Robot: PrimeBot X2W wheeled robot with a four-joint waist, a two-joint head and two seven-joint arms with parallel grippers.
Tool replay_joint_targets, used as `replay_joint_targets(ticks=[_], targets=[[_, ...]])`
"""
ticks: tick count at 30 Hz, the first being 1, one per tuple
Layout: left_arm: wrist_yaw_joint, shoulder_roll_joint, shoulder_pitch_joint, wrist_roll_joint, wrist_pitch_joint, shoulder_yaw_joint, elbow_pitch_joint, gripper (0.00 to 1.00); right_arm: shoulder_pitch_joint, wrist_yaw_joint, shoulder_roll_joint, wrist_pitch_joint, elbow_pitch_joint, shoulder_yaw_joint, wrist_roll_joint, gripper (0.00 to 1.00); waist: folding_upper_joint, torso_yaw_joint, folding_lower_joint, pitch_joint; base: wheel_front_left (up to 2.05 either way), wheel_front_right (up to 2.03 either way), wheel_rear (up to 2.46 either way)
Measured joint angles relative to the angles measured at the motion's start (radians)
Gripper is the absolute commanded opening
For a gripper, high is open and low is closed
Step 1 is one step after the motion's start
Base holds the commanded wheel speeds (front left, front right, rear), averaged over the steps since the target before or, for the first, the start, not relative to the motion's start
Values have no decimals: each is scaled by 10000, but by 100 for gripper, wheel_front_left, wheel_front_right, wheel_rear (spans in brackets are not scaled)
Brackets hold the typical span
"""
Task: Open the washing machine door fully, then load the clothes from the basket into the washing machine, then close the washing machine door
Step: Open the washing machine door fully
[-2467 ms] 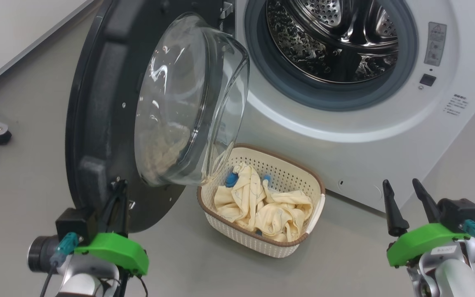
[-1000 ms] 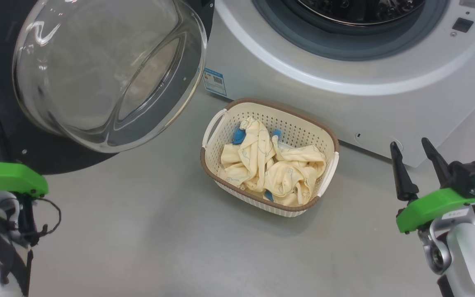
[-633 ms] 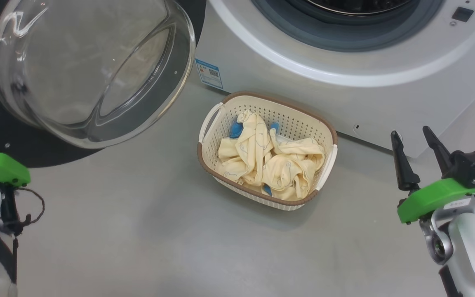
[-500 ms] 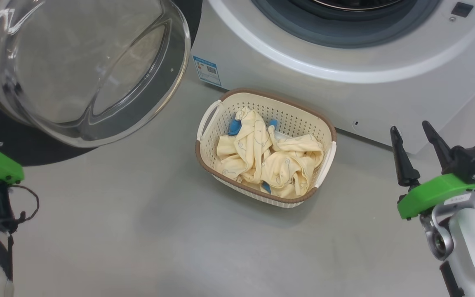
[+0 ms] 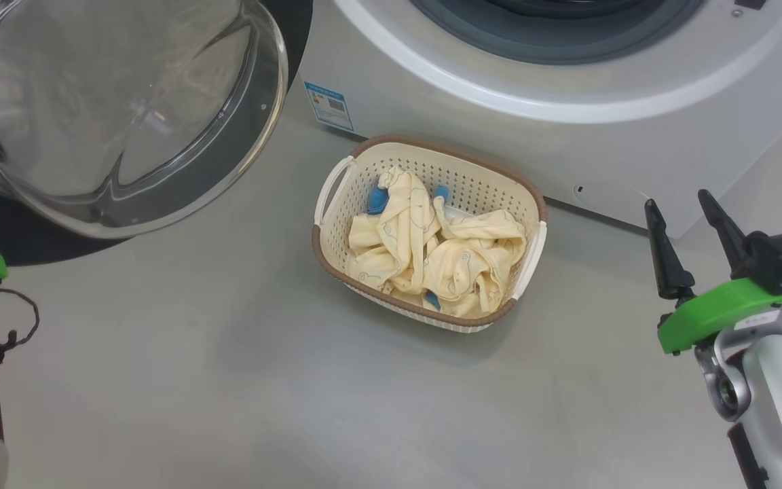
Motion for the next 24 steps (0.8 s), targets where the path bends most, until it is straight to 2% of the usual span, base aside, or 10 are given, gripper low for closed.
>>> replay_joint_targets(ticks=[13,24], targets=[[-351,-270,28,713,0,387,-399,0,-77,0,117,0,90,-8,90,100,0,-115,0,-383,0,0,0],[-623,-573,1707,918,0,543,-1229,0,600,0,522,0,136,-192,180,100,0,-504,0,-1316,0,0,0]])
